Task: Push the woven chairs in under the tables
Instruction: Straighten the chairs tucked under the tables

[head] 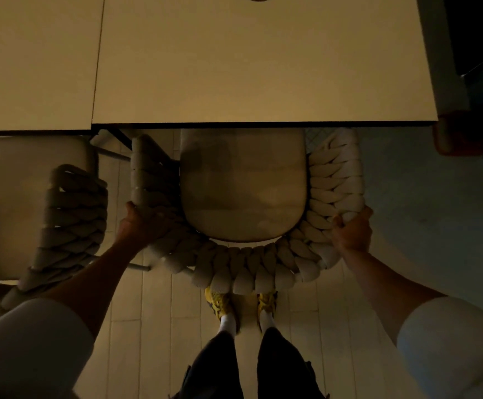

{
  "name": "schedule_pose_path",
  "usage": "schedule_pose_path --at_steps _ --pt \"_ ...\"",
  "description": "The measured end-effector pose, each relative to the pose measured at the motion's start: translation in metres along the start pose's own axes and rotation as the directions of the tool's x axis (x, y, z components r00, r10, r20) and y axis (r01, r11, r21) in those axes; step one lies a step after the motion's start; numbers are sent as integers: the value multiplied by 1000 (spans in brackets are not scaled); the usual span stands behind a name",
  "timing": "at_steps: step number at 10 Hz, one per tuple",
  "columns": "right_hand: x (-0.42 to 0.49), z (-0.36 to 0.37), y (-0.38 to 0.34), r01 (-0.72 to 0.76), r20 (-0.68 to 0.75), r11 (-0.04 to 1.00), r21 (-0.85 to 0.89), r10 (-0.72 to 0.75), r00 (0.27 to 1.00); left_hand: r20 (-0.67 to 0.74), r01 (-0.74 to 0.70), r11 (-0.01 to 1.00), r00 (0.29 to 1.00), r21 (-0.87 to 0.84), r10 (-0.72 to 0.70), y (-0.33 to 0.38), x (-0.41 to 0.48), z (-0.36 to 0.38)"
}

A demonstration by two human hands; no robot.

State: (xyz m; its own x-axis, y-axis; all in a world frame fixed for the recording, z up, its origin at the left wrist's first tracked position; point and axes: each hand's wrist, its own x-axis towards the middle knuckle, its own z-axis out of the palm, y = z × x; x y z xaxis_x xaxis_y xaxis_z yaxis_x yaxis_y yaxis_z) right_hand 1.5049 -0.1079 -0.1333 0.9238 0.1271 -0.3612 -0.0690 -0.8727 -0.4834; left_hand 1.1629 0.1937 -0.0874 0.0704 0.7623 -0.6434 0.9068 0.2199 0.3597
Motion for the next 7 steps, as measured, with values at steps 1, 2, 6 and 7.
schedule_pose_path --at_steps 1,2,6,7 --pt "-1 -1 -2 -13 -6 1000 0 13 1000 6 22 999 1000 36 -22 0 3 0" --pt "1 -3 0 -9 12 1000 4 9 1000 10 5 998 1000 61 -6 -3 2 2" --pt "5 -8 5 -37 65 999 -2 37 997 65 53 986 997 -155 -43 -6 -3 7" --pt "2 -13 3 -41 110 999 -27 44 993 78 34 983 997 -181 -20 -10 -11 9"
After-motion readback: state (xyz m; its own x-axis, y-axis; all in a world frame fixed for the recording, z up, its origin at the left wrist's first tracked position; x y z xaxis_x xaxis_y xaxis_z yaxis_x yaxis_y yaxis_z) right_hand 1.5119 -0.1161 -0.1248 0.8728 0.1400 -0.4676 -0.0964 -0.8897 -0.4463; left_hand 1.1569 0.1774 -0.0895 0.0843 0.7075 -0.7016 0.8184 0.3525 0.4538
